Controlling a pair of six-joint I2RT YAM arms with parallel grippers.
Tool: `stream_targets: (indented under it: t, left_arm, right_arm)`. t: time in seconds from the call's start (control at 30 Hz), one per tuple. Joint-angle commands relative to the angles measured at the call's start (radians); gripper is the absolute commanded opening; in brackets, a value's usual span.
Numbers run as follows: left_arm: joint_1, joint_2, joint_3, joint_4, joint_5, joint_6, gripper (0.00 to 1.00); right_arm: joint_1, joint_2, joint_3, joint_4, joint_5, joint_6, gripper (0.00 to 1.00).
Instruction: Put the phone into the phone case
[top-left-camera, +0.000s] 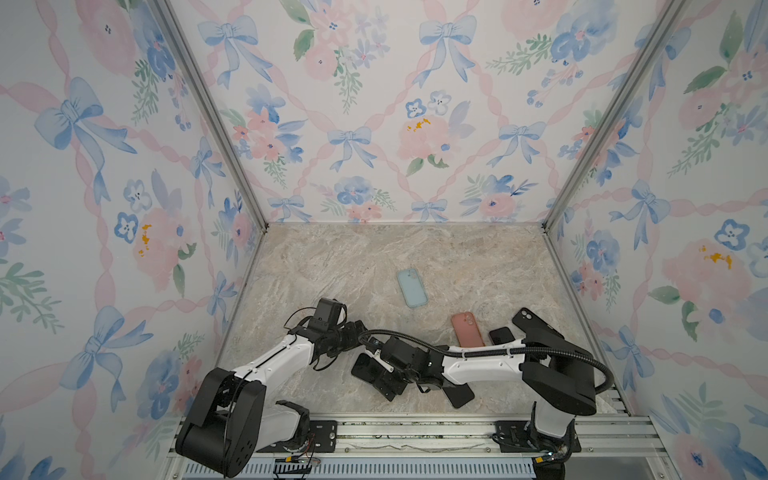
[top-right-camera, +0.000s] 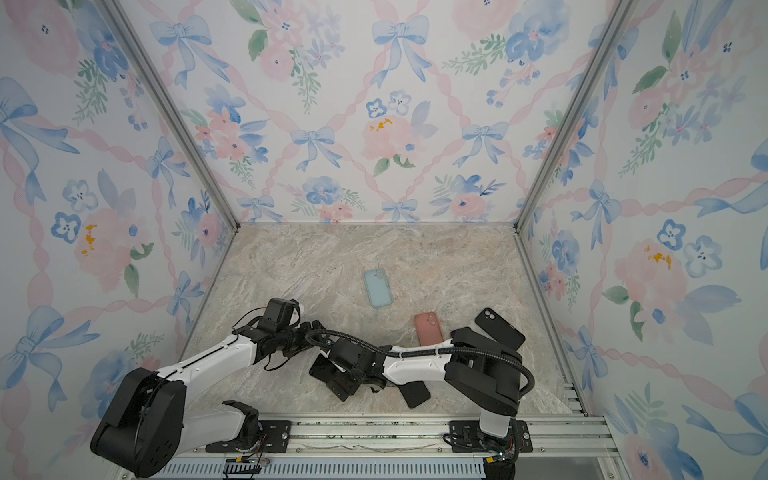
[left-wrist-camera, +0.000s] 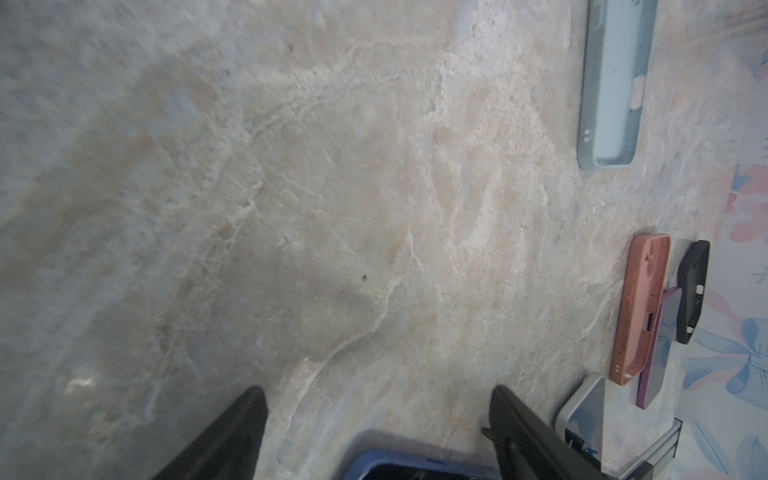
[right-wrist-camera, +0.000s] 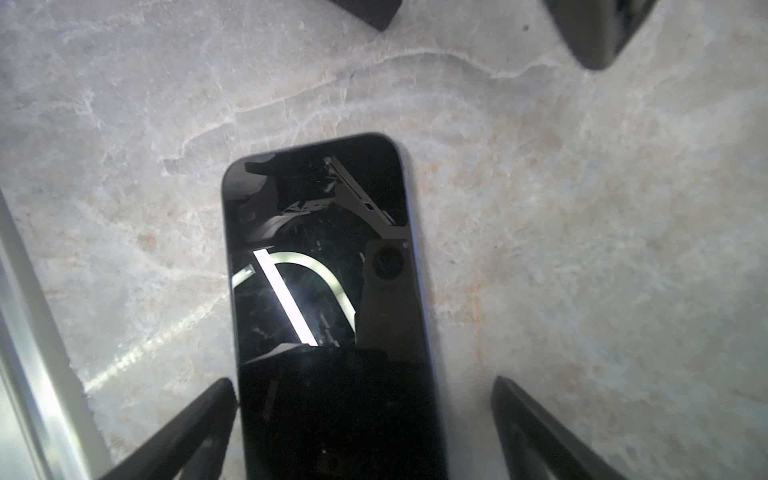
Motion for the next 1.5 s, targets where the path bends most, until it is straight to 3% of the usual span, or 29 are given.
stream_targets:
  t: [0.0,0.5,0.97,1.17,1.47]
  left_arm:
    - [0.002,0.011,-0.021,-0.046,-0.020,-0.014,0.86]
    - [0.045,0.021,-0.020,-0.046,-0.025,-0.034,0.87]
    - [0.124,0.020,-0.036,-0.044,-0.010,-0.046,0.88]
    - [0.125,0.025,-0.040,-0.042,-0.008,-0.050,0.89]
    - [0.126,0.029,-0.048,-0.031,-0.003,-0.051,0.89]
  right_arm:
    - [0.013,0.042,0.011,-0.040,-0.012,0.015,0.97]
    - [0.018,0.018,-0.002,-0.094,0.027,0.017,0.97]
    - [-0.023,-0.022,0.052,-0.132,-0.048,-0.168,0.97]
    - [-0.036,0.042,0.115,-0.187,-0.118,-0.147,0.97]
    - [-0.046,0.053,0.106,-0.196,-0.072,-0.136,0.97]
